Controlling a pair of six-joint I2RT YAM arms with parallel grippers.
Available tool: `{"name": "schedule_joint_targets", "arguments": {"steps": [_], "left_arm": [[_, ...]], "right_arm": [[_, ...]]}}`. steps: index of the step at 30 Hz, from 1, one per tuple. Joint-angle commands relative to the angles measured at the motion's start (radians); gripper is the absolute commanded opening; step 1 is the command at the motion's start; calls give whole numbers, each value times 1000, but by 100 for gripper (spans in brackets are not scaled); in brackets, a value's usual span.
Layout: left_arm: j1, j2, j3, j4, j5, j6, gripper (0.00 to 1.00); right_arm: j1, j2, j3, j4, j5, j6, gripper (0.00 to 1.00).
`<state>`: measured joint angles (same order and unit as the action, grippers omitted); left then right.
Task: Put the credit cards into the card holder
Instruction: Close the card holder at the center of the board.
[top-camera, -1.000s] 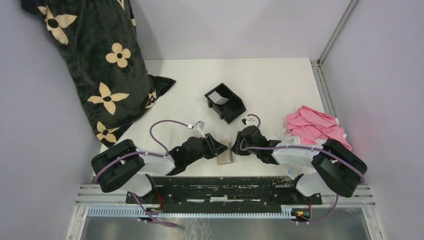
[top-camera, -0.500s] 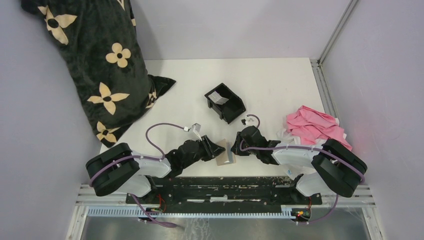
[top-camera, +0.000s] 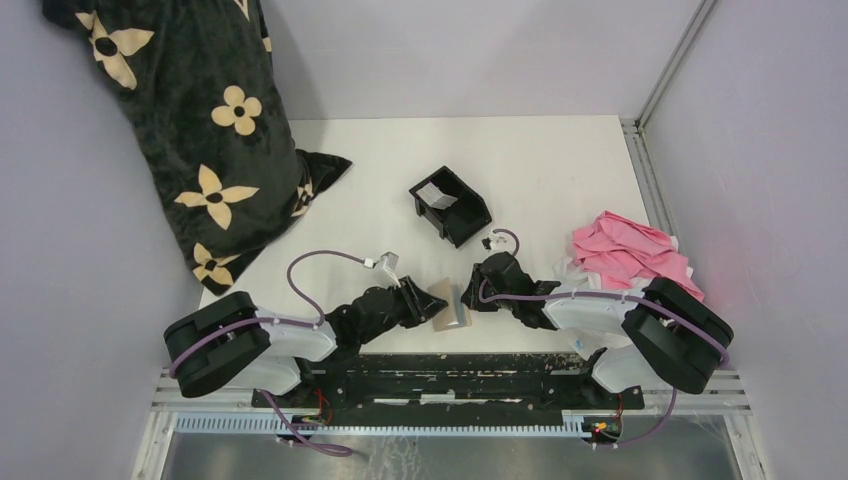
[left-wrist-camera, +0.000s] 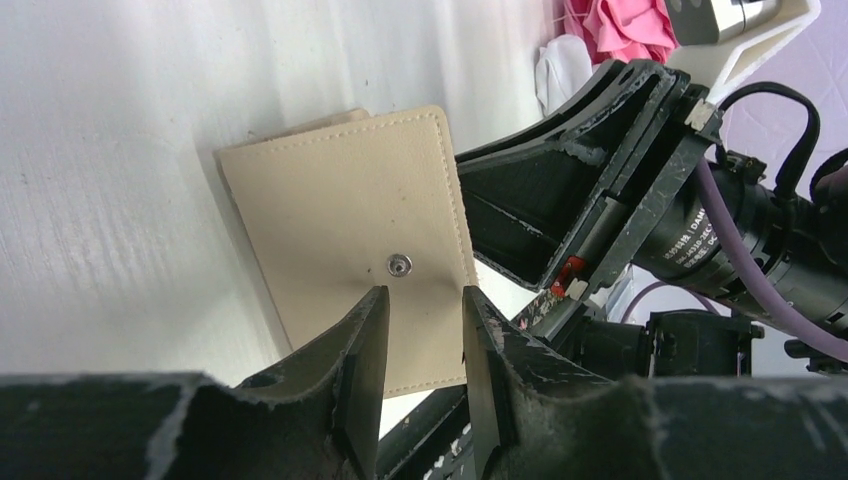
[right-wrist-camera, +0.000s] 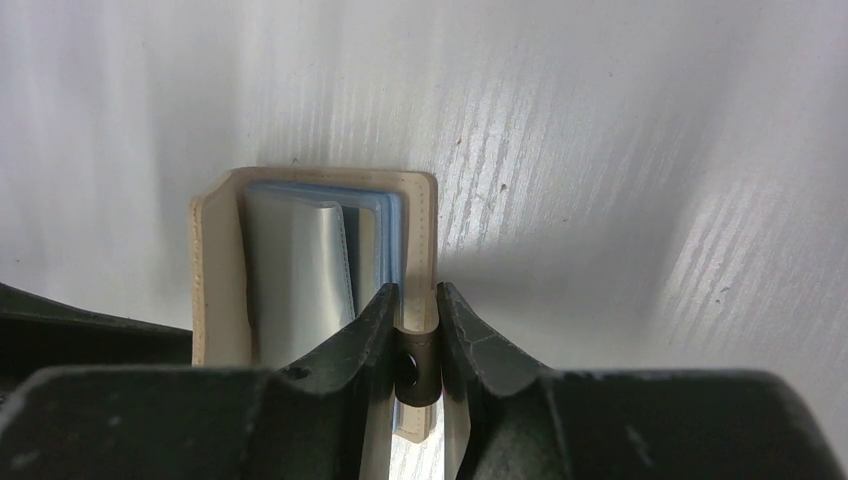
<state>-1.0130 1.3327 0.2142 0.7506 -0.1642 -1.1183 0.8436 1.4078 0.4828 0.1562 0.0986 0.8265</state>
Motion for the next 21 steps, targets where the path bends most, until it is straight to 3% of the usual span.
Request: {"name": "schedule_joint_targets", "arguments": {"steps": [1,13,21], "left_arm": [[-24,-1,-13,58,-39,-26,40],[-74,61,-29,96,-60,-48,37],[-117,85,40,-53,-125,-82,39]], "right_arm": [[8,12,20,-5,19,6,26],[15,-3,36,-42,29,-10,27],[25,-9,51,-79,51,-29,29]]}}
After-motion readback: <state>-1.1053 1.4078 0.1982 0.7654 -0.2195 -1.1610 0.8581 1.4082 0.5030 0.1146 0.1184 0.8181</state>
